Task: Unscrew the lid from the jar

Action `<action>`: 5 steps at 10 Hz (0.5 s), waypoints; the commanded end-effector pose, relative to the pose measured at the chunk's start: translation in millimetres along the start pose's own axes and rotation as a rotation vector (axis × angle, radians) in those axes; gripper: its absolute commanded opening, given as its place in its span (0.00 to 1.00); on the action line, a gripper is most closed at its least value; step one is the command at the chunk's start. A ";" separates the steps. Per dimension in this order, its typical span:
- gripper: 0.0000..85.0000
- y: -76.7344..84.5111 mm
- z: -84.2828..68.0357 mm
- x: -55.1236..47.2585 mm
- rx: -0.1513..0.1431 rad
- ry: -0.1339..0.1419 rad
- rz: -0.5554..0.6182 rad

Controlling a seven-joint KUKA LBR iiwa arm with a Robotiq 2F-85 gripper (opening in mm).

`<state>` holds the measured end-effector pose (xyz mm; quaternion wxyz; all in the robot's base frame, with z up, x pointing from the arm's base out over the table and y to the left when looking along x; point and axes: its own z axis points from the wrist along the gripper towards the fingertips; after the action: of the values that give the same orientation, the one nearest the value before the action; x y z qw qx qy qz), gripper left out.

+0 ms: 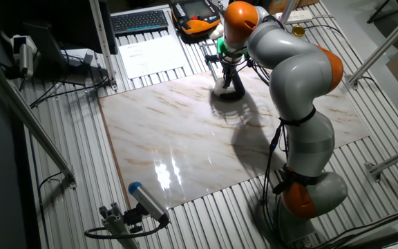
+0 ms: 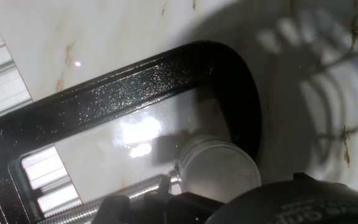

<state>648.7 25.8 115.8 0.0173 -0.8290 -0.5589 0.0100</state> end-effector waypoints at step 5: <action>1.00 0.0 0.0 -0.2 0.006 0.003 -0.002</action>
<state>648.6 25.6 115.7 0.0205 -0.8285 -0.5595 0.0103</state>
